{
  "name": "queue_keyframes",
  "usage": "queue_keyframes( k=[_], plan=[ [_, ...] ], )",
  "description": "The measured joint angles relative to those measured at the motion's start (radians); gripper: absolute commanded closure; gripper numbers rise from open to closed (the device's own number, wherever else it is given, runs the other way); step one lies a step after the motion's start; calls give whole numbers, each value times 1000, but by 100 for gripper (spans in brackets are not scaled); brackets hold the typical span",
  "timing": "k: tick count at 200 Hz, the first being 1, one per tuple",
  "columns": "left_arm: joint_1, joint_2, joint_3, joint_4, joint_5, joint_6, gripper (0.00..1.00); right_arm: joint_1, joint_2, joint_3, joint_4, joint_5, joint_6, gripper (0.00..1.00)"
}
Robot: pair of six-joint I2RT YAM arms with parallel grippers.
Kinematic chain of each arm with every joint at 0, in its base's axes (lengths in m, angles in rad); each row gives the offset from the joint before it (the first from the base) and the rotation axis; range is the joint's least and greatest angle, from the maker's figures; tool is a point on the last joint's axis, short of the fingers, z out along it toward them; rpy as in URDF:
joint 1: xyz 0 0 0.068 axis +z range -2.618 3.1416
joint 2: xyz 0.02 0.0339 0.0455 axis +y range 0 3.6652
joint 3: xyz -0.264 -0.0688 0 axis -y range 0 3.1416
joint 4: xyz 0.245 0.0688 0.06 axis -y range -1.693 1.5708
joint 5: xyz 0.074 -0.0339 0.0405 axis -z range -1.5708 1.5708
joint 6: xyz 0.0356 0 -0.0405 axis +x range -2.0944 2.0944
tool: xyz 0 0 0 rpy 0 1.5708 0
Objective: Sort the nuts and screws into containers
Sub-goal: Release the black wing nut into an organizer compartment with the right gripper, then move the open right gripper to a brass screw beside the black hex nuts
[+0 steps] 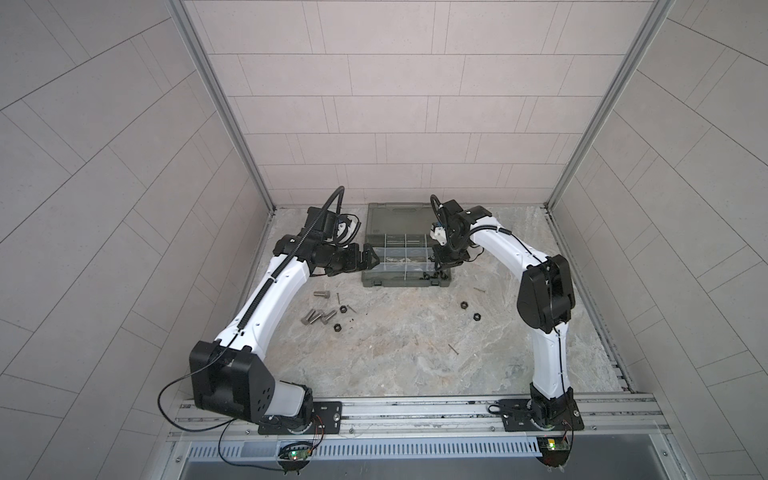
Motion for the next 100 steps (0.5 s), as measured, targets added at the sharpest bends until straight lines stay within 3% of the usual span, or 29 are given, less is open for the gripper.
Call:
queue_keyframes(
  k=[43, 100],
  plan=[
    [-5, 2, 0, 2, 2, 7, 0, 57, -178, -202, -3, 31, 12, 73],
    [-25, 16, -4, 8, 1, 13, 0, 132, -293, -458, 12, 57, 41, 73]
  ],
)
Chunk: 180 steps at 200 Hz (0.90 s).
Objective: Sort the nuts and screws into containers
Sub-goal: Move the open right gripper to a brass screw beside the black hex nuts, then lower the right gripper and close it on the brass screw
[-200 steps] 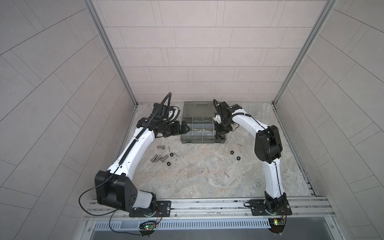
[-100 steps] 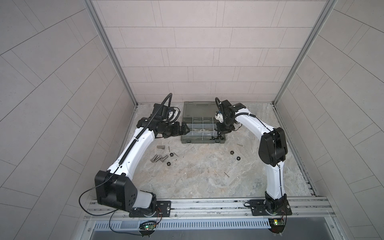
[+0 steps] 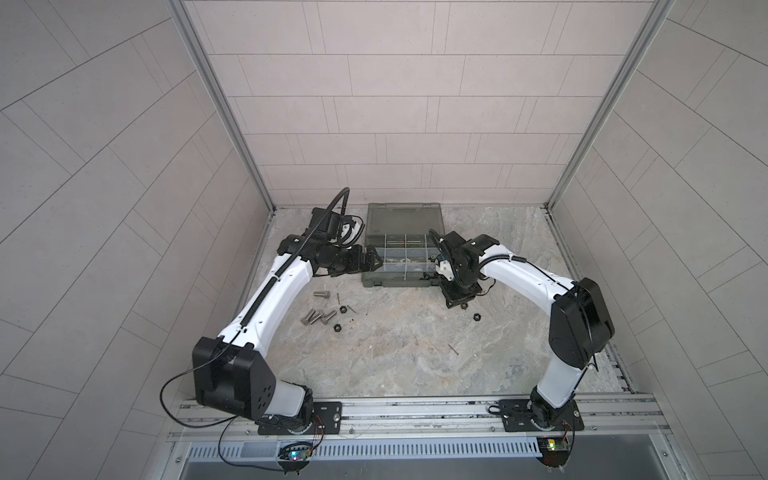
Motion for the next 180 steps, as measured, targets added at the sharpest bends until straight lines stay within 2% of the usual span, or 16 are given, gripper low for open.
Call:
queue_keyframes(
  k=[64, 120, 180],
  plan=[
    [-3, -1, -63, 12, -13, -2, 0, 38, -75, -148, 48, 3, 42, 74],
    [-3, -10, -101, 10, -45, -2, 0, 66, -76, -168, 73, 4, 45, 76],
    [-3, -27, -101, -8, -73, 2, 0, 157, -41, -217, 109, 18, 50, 81]
  ],
)
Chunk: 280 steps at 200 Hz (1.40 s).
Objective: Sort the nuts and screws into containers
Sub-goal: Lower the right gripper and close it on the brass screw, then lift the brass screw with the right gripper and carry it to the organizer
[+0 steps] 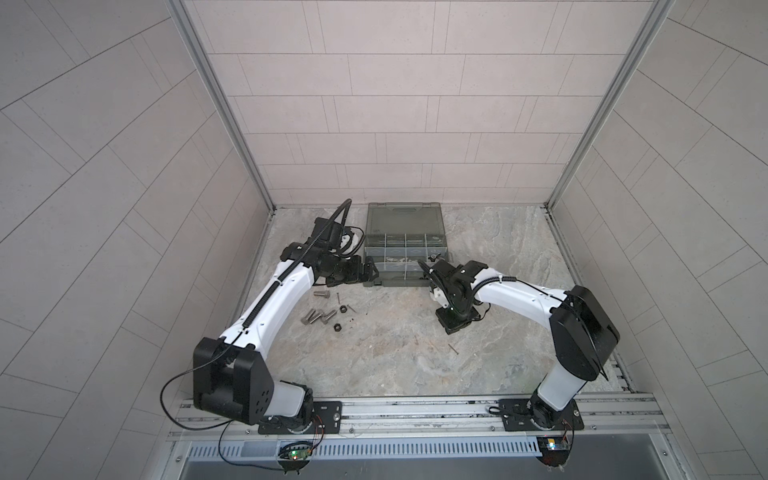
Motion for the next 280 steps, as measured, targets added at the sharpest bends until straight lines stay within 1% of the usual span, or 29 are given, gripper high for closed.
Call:
queue_keyframes(
  k=[107, 205, 245, 271, 280],
  plan=[
    [0, -3, 0, -48, -13, 29, 0, 46, 11, -97, 49, 28, 26, 83],
    [0, -3, 8, -91, -21, 56, 0, 50, 55, -116, 87, 23, 29, 84],
    [0, -3, 8, -97, -23, 63, 0, 50, 56, -116, 86, 25, 30, 87],
    [0, -3, 8, -100, -24, 64, 0, 49, 56, -121, 90, 24, 35, 93],
    [0, -3, 8, -101, -24, 64, 0, 49, 56, -122, 90, 23, 38, 97]
  ],
)
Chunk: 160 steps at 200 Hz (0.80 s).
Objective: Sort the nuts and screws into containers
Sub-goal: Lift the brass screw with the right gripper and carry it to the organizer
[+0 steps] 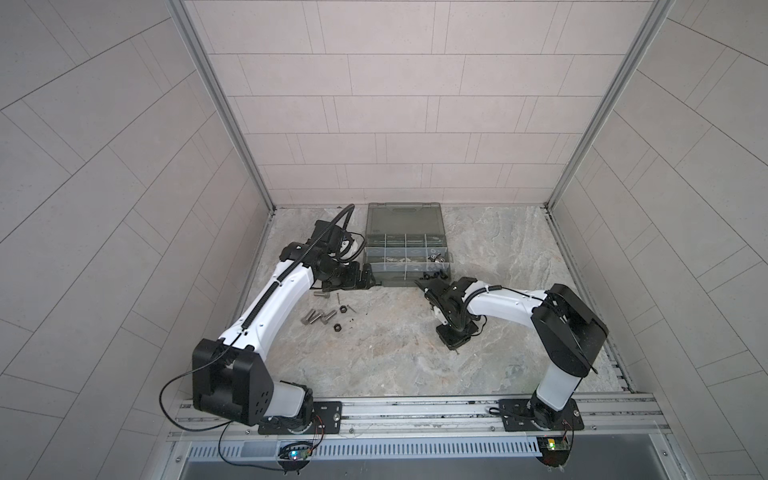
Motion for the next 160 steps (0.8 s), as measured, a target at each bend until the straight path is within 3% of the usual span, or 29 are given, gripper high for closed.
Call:
queue_keyframes(
  k=[100, 160],
  plan=[
    [0, 0, 20, -25, -8, 3, 0, 0, 0, 9, -11, -2, 9, 100],
    [0, 0, 31, -32, -18, 3, 0, -6, 2, 116, -44, 2, -6, 100]
  ],
)
